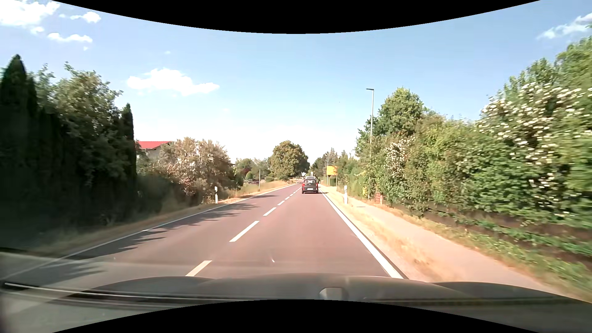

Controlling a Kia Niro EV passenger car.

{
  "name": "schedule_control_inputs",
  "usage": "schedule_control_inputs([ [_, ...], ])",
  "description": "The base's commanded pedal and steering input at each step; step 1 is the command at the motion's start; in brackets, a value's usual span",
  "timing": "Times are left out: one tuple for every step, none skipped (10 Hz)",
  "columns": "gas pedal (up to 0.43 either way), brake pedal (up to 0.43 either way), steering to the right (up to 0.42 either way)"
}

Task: Follow the waypoints while adhering to traffic rules and regulations

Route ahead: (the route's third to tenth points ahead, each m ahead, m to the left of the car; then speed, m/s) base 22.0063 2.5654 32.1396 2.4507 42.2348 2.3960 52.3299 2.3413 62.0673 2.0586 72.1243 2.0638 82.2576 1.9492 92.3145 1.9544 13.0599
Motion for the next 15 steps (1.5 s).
schedule_control_inputs([
  [0.13, 0.006, -0.001],
  [0.13, 0.006, -0.001],
  [0.13, 0.006, -0.001],
  [0.13, 0.006, 0.0],
  [0.13, 0.006, 0.001],
  [0.047, 0.006, 0.001],
  [0.039, 0.006, 0.002],
  [0.039, 0.006, 0.002],
  [0.039, 0.006, 0.002],
  [0.039, 0.006, 0.002],
  [0.039, 0.006, 0.002],
  [0.039, 0.006, 0.002],
  [0.047, 0.006, 0.003],
  [0.047, 0.006, 0.005],
  [0.059, 0.006, 0.004],
])
